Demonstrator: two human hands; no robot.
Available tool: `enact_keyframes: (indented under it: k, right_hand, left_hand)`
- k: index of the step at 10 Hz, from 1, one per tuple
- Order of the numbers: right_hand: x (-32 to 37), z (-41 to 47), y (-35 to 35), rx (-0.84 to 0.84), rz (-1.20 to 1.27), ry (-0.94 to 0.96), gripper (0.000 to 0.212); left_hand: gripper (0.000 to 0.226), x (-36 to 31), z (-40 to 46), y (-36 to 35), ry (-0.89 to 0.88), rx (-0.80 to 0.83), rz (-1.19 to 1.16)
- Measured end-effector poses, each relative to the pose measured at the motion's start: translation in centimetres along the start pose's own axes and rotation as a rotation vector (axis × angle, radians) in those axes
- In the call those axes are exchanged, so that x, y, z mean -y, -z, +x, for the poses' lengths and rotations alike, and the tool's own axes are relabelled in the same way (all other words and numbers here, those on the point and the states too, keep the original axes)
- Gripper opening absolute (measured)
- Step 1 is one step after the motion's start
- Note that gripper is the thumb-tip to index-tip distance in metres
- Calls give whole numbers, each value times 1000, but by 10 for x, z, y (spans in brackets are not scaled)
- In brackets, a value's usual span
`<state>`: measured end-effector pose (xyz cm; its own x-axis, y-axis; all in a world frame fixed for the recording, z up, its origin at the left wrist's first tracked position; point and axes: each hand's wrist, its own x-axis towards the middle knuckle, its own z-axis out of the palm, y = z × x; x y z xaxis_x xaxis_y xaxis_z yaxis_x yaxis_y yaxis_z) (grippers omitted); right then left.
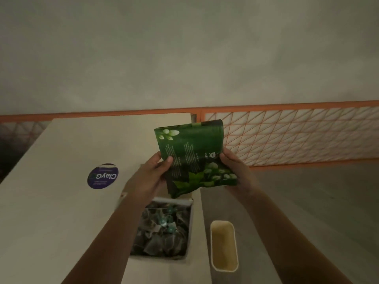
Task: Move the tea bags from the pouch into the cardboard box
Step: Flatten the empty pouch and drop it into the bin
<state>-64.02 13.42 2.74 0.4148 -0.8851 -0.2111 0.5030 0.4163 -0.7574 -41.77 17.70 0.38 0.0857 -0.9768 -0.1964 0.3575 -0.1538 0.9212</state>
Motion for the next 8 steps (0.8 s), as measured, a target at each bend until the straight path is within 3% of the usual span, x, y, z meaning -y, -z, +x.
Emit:
enact_keyframes:
  k: [2,3,4,5,6,7,8]
  right_hand:
    - [41,-40,60,-69,-80,-24,48]
    - [58,-61,79,-173,-86,-53,17]
    - [69,-71,95,-272,-83,-84,21]
    - [71,-79,110,-316,-96,-132,38]
    - [60,-75,132,-360,-91,-167,27]
    - [42,-78,143,-294,-41,-146,54]
    - [5,-85,150,-241,-246,-75,48]
  left_hand:
    - [52,36,-24,-66,118,71,17]
    - [70,52,-34,-99,261,126,117]
    - [50,66,-40,-118,317,280,236]
    - [50,86,-38,-133,331,386,291]
    - [69,118,-29,-150,310,241,297]
    - [43,146,-27,-165,257,20,117]
    - [40,177,-25,-173,243,-111,114]
